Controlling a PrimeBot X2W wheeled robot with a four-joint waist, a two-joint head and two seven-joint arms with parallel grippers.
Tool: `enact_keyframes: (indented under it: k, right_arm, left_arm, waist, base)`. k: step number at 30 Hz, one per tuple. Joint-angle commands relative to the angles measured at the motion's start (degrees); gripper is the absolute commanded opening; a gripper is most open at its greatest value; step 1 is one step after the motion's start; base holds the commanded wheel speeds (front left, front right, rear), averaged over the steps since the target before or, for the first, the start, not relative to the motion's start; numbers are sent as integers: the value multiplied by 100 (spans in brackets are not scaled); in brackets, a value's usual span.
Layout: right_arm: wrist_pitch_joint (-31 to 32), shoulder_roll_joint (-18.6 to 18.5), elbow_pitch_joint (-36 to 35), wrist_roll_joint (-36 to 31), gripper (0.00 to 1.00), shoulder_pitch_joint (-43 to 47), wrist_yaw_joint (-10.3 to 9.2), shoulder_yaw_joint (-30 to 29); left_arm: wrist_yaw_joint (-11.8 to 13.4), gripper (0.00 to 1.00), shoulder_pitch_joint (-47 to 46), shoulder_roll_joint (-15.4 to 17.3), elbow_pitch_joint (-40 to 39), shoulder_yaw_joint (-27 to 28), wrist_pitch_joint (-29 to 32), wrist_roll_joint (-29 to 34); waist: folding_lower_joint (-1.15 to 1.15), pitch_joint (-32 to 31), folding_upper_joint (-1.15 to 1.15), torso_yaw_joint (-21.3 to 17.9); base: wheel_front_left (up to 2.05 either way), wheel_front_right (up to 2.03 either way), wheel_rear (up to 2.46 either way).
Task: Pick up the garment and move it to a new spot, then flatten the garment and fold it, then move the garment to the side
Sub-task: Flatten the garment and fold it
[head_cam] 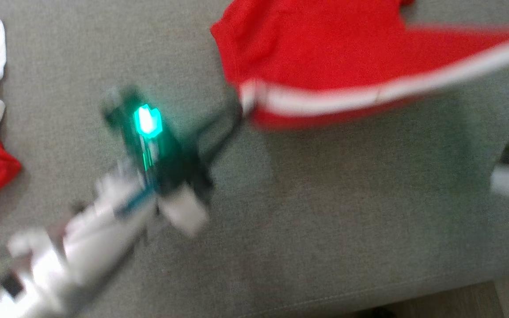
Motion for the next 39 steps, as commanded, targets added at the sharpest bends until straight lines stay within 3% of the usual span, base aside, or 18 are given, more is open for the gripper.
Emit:
enact_keyframes:
  k: [1,4,9,14,19,26,39]
  right_arm:
    - [-7,37,-355,43,0,333,-4,-15]
    - [-7,235,-544,68,0,916,-4,-136]
    - [-7,499,-1003,87,0,1953,-4,-283]
    - [-7,453,-1146,167,0,1963,-4,-437]
    - [120,77,-442,391,0,1137,-4,-336]
    - [486,-525,900,680,0,-539,-4,202]
    - [339,-914,3115,939,0,-2655,-4,1158]
  left_arm:
    - [120,0,201,228,-277,158,-23,-49]
    - [274,0,835,307,-422,84,-23,-114]
    - [751,0,1882,642,-948,54,-19,-203]
    - [970,0,1944,736,-1556,192,222,-329]
    - [839,0,1243,488,-1610,418,612,-529]
    - [794,0,257,-74,-878,680,1151,-781]
    - [363,0,-508,-605,241,812,1039,-1168]
  waist:
    - [0,-116,0,-37]
    - [0,-241,0,-59]
    - [0,-453,0,-80]
    - [0,-440,0,51]
    - [0,-120,0,254]
    - [0,354,0,527]
    - [0,764,0,875]
  base:
    - [0,0,0]
    - [0,0,0]
    - [0,0,0]
    - [0,0,0]
    - [0,0,0]
    - [0,0,0]
    - [0,0,0]
